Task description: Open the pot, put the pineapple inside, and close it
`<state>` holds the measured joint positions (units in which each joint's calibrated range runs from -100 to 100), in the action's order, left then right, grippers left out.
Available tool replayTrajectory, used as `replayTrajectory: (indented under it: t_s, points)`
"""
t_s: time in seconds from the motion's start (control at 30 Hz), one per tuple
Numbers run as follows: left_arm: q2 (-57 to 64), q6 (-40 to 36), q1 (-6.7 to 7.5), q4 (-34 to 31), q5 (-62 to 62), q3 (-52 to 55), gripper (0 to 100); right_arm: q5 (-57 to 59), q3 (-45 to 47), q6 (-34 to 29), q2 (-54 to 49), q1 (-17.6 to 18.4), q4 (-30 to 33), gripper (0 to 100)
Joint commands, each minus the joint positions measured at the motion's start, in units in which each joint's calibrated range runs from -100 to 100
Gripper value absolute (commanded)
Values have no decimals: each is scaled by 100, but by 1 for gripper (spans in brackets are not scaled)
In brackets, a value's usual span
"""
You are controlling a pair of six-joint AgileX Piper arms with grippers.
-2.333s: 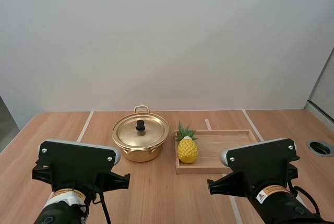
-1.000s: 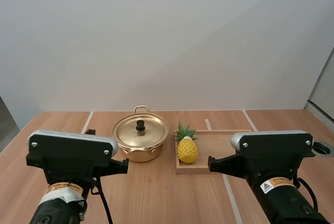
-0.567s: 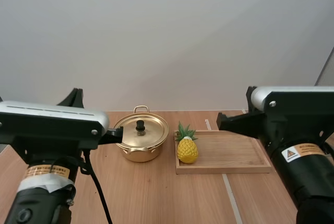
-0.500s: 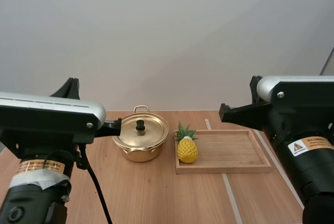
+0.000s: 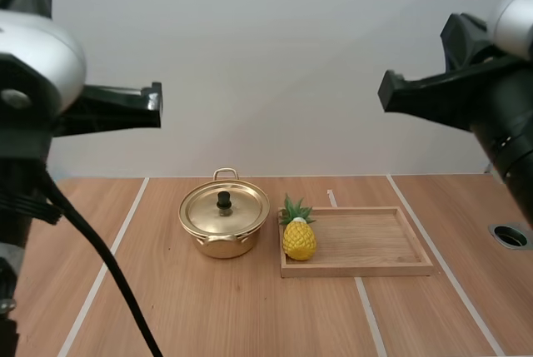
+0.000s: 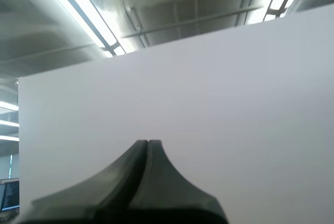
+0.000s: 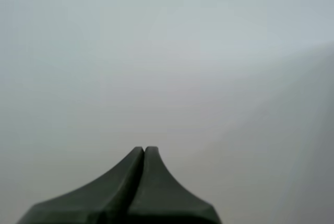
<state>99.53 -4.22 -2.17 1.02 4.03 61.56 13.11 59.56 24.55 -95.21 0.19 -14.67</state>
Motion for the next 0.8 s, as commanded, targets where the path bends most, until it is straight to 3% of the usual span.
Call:
replayTrajectory:
  t_s: [0.0, 0.17, 0.4, 0.77]
  points:
    - [-269, -88, -8, 146, 583, -482, 0, 277, -580, 41, 406, 8, -3, 0]
    - [-990, -88, -8, 218, 1239, -1224, 0, 1417, -1489, 41, 1341, 8, -104, 0]
    - [-2108, -88, -8, 504, 2356, -2136, 0, 2136, -2433, 41, 2534, 8, -104, 0]
    - [-3566, 281, -8, 514, 3792, -2957, 0, 2736, -2583, 469, 3493, 8, -118, 0]
